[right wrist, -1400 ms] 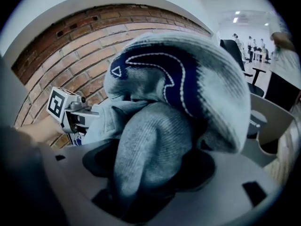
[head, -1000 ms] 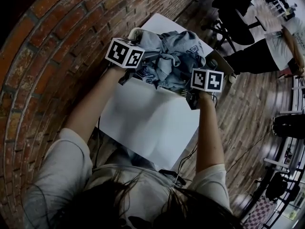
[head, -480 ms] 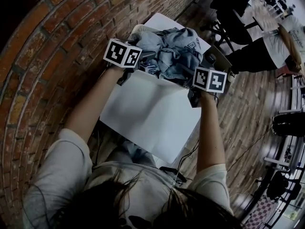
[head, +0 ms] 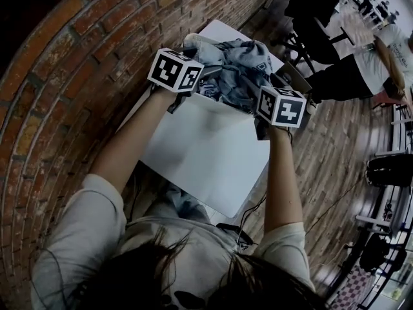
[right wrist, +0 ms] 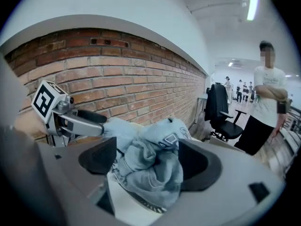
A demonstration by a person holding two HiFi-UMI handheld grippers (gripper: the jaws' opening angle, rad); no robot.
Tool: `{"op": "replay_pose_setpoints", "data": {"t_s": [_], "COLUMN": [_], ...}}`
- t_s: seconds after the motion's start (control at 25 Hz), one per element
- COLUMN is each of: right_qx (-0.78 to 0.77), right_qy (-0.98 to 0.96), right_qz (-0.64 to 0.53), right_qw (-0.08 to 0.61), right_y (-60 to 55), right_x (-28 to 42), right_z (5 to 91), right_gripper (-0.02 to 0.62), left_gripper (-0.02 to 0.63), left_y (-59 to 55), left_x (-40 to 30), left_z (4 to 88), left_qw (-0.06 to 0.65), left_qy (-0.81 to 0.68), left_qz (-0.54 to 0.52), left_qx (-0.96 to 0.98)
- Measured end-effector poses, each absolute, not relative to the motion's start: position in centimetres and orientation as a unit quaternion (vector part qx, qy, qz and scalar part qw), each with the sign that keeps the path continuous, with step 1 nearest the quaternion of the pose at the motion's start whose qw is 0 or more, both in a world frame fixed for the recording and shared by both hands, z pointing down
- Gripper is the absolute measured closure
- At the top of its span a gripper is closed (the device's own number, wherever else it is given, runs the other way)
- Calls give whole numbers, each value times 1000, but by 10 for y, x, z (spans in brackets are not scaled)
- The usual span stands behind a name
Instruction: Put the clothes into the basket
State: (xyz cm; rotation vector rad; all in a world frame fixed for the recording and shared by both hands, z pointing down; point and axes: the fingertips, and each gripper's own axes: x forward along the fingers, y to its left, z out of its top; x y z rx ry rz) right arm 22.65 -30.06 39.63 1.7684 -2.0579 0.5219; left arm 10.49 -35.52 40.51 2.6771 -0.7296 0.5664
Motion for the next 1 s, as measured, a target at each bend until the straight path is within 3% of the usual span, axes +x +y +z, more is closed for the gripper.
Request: {"op": "replay_pose_setpoints", "data": {"t_s": [0.28,0.6,0.68,0.8,1.0], "right_qx": [618,639,642,647,648], "right_qy": [-746,-732,-731,-729,-733], "right_qz": [189,210,207,200,193], "right_qw": [161,109,106,96,73], "right_y": [-306,-311,-309,-304,-293], "right_x": [204,205,205,204,195], "right_z": [394,405,407,407,406], "right_gripper": [199,217,273,391,569], "left_gripper": [230,233,252,414,535], "left_y": [-345,-340,-334,-325,-312], "left_x": [116,128,131,135,131], "left_z": [380,401,407,410,405], "left_qw": [128,161,167,173,162], "left_qy": [-258,-262,-251,-242,-255], "left_qz": [175,171,173,163,135], "left_qx": [942,936,938,941,944]}}
